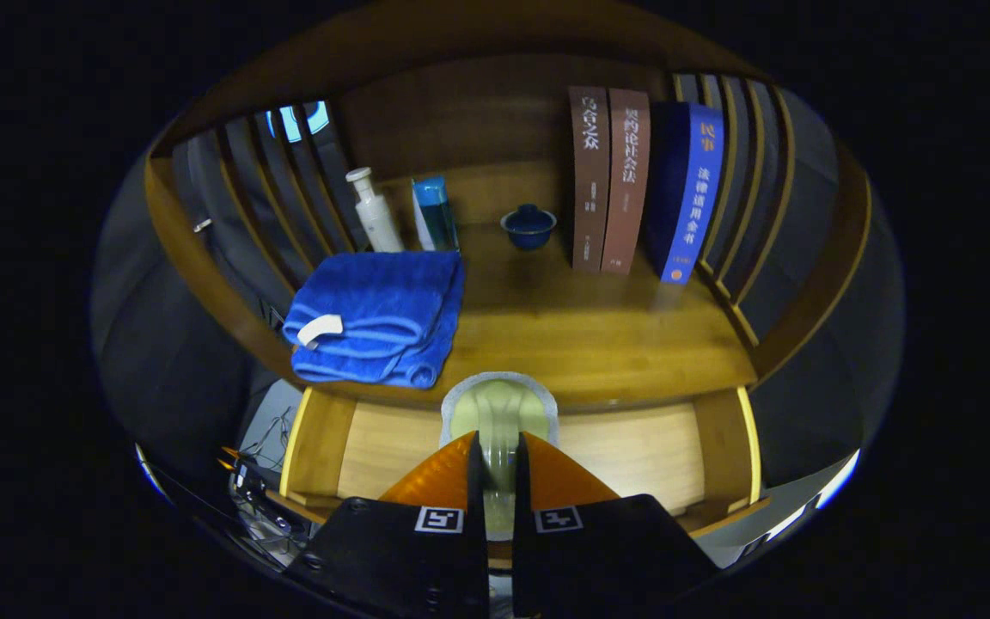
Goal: Pull open the drawer, take out the items inside it, and place them on the countertop above the cabinet.
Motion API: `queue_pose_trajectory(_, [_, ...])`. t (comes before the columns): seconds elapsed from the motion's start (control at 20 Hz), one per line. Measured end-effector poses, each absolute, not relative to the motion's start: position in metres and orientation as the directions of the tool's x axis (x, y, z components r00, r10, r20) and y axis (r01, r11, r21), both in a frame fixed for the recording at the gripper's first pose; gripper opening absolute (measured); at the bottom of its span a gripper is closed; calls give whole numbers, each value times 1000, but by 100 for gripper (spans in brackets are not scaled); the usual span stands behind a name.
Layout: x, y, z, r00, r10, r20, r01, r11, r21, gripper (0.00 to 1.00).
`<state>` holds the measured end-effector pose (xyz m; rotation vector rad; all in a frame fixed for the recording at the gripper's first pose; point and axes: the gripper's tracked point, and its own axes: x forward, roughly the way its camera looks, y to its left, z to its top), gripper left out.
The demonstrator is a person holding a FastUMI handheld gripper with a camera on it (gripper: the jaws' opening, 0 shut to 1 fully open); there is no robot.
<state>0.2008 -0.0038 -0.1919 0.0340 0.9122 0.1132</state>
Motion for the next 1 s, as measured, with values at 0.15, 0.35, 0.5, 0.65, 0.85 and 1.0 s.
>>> queue_pose_trajectory(0.15, [250, -6, -201, 603, 64, -795, -82, 996, 18, 15])
queue_pose_trajectory(0.35, [297, -3, -225, 575, 37, -817, -60, 998, 4, 15])
queue_pose_trajectory(0.5, [315, -2, -240, 548, 29, -836, -53, 999, -1, 15])
queue_pose_trajectory(0.65, [332, -2, -243, 549, 18, -836, -47, 999, -10, 15])
queue_pose_trajectory(0.85, [337, 1, -250, 529, 12, -848, -49, 999, -16, 23])
queue_pose_trajectory(1.0, [336, 0, -253, 536, -3, -844, -32, 999, -24, 45])
